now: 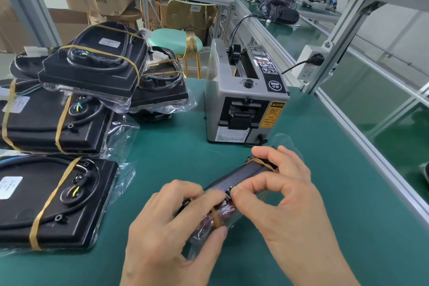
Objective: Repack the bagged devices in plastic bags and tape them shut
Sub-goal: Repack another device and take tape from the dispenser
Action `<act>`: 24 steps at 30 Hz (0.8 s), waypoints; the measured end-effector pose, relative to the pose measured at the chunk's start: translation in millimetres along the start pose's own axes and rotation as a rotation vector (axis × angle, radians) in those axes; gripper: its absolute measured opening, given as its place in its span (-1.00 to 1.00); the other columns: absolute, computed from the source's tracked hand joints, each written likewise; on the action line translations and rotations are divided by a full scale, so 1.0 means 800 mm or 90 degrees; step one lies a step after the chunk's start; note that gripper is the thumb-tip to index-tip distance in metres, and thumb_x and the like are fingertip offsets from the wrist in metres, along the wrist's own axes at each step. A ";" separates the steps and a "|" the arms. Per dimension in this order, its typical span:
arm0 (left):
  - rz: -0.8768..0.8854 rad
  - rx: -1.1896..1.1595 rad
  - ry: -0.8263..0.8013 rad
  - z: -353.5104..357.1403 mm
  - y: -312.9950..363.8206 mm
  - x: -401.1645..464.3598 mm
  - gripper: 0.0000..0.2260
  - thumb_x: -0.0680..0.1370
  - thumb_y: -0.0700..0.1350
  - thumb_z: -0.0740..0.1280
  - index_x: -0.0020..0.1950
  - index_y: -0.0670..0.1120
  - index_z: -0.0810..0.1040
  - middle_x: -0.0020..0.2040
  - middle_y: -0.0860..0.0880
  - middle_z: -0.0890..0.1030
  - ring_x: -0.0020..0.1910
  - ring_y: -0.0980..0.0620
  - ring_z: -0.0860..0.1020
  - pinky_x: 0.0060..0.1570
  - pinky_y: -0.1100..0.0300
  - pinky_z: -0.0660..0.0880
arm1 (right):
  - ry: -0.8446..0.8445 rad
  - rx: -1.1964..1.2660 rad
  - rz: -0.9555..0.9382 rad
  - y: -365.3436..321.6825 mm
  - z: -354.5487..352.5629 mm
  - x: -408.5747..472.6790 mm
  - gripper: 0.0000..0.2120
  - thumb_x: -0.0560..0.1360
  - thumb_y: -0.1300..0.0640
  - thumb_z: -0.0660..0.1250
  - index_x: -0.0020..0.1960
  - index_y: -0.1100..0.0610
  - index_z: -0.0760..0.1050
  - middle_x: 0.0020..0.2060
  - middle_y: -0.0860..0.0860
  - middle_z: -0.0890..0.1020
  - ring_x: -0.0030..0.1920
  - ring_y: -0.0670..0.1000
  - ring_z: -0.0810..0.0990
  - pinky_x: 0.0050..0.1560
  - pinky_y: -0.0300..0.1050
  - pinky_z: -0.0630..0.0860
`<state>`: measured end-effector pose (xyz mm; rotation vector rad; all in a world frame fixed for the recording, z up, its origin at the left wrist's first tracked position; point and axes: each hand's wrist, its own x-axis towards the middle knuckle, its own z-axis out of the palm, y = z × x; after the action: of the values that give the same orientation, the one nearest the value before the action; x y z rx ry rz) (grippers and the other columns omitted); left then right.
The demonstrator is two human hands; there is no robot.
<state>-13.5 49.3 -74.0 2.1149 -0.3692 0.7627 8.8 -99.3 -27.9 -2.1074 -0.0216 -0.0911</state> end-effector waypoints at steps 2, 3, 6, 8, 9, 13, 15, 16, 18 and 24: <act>0.006 0.008 0.001 0.000 0.001 0.001 -0.73 0.34 -0.04 0.41 0.04 0.06 0.58 -0.15 0.03 0.54 -0.31 -0.01 0.53 -0.30 0.12 0.51 | 0.003 0.001 0.000 0.000 0.000 0.001 -0.91 0.22 0.05 0.47 -0.42 -0.11 0.61 0.13 -0.49 0.44 0.34 -0.49 0.08 0.29 -0.31 0.04; 0.009 0.011 0.001 0.000 0.001 0.002 -0.73 0.34 -0.04 0.40 0.03 0.06 0.57 -0.16 0.02 0.54 -0.31 -0.02 0.53 -0.30 0.12 0.51 | 0.004 0.000 -0.002 0.000 0.000 0.001 -0.91 0.21 0.06 0.47 -0.42 -0.12 0.61 0.13 -0.48 0.44 0.34 -0.49 0.08 0.28 -0.32 0.05; 0.016 0.018 -0.001 0.000 0.002 0.002 -0.74 0.36 -0.06 0.39 0.04 0.07 0.58 -0.17 0.01 0.53 -0.30 -0.03 0.53 -0.31 0.12 0.50 | 0.001 0.001 -0.004 -0.001 0.000 0.001 -0.91 0.21 0.06 0.47 -0.42 -0.12 0.61 0.14 -0.47 0.44 0.34 -0.48 0.09 0.28 -0.32 0.06; 0.027 0.034 -0.001 0.000 0.002 0.001 -0.77 0.37 -0.06 0.37 0.01 0.10 0.58 -0.19 0.02 0.52 -0.31 -0.02 0.52 -0.34 0.13 0.49 | -0.006 -0.001 -0.001 -0.001 -0.001 0.002 -0.93 0.21 0.04 0.47 -0.41 -0.13 0.62 0.14 -0.47 0.44 0.34 -0.48 0.08 0.30 -0.28 0.05; 0.033 0.045 0.000 0.000 0.001 0.001 -0.78 0.37 -0.06 0.37 0.00 0.10 0.58 -0.20 0.02 0.51 -0.32 -0.01 0.51 -0.35 0.13 0.48 | -0.010 -0.004 0.000 -0.002 -0.001 0.002 -0.91 0.22 0.04 0.48 -0.41 -0.13 0.62 0.14 -0.46 0.44 0.34 -0.47 0.09 0.30 -0.27 0.05; 0.050 0.072 0.012 0.002 0.000 0.001 -0.80 0.39 -0.07 0.37 0.00 0.09 0.57 -0.22 0.02 0.51 -0.33 0.01 0.48 -0.36 0.13 0.48 | 0.000 -0.008 -0.014 -0.001 -0.001 0.004 -0.90 0.20 0.04 0.48 -0.38 -0.16 0.61 0.13 -0.39 0.48 0.34 -0.43 0.15 0.32 -0.22 0.09; 0.055 0.079 0.016 0.004 -0.001 0.000 -0.80 0.39 -0.07 0.37 0.00 0.09 0.57 -0.19 0.05 0.49 -0.32 0.04 0.47 -0.35 0.12 0.47 | 0.042 0.007 -0.024 0.003 -0.003 0.006 -0.86 0.19 0.08 0.46 -0.30 -0.12 0.57 0.06 -0.33 0.54 0.29 -0.39 0.29 0.29 -0.20 0.16; 0.058 0.085 0.018 0.004 -0.001 0.000 -0.81 0.39 -0.06 0.38 -0.01 0.10 0.57 -0.18 0.06 0.48 -0.30 0.06 0.45 -0.34 0.12 0.47 | 0.058 0.025 -0.021 0.006 -0.007 0.007 -0.85 0.21 0.11 0.45 -0.28 -0.10 0.56 0.02 -0.31 0.56 0.23 -0.37 0.37 0.25 -0.22 0.21; 0.054 0.082 0.022 0.004 -0.002 -0.001 -0.83 0.40 -0.06 0.39 -0.03 0.09 0.60 -0.17 0.08 0.47 -0.29 0.07 0.45 -0.32 0.11 0.48 | 0.057 0.079 -0.012 0.007 -0.015 0.010 -0.81 0.29 0.20 0.43 -0.31 -0.08 0.54 -0.02 -0.28 0.59 0.10 -0.32 0.48 0.09 -0.40 0.29; 0.055 0.085 0.018 0.003 -0.004 -0.003 -0.85 0.35 -0.05 0.46 -0.10 0.02 0.69 -0.13 0.08 0.50 -0.22 0.08 0.48 -0.26 0.11 0.47 | 0.048 -0.032 -0.065 0.000 -0.008 0.005 -0.81 0.29 -0.08 0.38 -0.10 -0.19 0.50 0.09 -0.37 0.48 0.23 -0.27 0.40 0.30 -0.11 0.24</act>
<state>-12.6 49.4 -79.0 2.2226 -0.4068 0.8882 12.8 -105.0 -24.0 -2.1520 -0.0820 -0.2340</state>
